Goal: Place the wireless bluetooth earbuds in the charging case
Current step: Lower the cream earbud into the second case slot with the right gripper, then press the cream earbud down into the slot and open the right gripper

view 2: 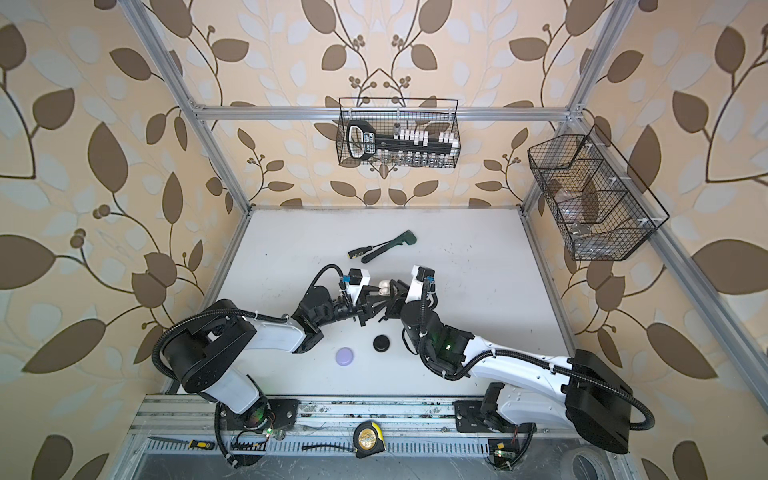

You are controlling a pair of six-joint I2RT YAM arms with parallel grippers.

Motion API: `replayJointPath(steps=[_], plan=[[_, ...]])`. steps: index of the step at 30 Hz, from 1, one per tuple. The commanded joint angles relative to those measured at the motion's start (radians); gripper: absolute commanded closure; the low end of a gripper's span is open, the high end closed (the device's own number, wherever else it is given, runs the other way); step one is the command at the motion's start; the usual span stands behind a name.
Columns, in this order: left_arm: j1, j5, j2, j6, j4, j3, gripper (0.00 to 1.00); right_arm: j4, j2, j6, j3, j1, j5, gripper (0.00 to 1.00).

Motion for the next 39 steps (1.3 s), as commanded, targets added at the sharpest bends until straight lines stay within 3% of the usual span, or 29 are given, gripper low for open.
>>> replayJointPath(steps=[1,20,39], plan=[[-0.012,0.005,-0.045,-0.008,0.061,-0.002,1.00,0.011,-0.018,-0.032,-0.022,0.005,0.033,0.82],[-0.012,-0.002,-0.089,-0.017,0.032,-0.014,1.00,0.081,0.002,-0.125,-0.029,0.027,-0.017,0.83],[-0.012,-0.044,-0.134,-0.025,0.025,-0.042,1.00,0.088,-0.042,-0.126,-0.086,0.057,0.044,0.82]])
